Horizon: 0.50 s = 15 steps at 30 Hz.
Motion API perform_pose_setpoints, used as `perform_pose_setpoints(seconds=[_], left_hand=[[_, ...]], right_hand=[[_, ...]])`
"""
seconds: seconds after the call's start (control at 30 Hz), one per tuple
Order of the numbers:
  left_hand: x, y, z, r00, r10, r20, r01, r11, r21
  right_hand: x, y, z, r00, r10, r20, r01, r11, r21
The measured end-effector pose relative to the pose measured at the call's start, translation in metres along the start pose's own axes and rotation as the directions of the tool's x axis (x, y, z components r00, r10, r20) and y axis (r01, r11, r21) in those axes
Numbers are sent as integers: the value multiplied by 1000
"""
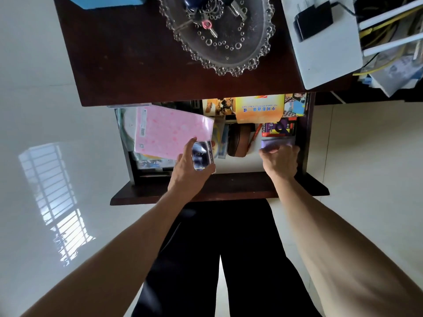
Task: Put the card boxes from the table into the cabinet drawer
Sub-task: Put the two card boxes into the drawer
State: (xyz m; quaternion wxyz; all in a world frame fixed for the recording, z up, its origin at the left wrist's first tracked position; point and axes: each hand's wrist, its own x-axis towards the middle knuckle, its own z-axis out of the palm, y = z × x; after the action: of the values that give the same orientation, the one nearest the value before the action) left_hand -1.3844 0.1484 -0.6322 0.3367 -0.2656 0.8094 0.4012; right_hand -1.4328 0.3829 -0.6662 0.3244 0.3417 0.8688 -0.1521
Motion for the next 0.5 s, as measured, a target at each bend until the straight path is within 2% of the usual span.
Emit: perform_pose_setpoints(seconds=[0.2, 0.5], left_hand=[[9, 1, 3, 1000, 10, 15, -10, 1000, -1], [15, 12, 4, 999, 30, 31, -31, 999, 40]], right_hand=[[15, -5, 9, 992, 107, -62, -107, 994, -1], [16, -3, 8, 989, 109, -99, -104, 993, 50]])
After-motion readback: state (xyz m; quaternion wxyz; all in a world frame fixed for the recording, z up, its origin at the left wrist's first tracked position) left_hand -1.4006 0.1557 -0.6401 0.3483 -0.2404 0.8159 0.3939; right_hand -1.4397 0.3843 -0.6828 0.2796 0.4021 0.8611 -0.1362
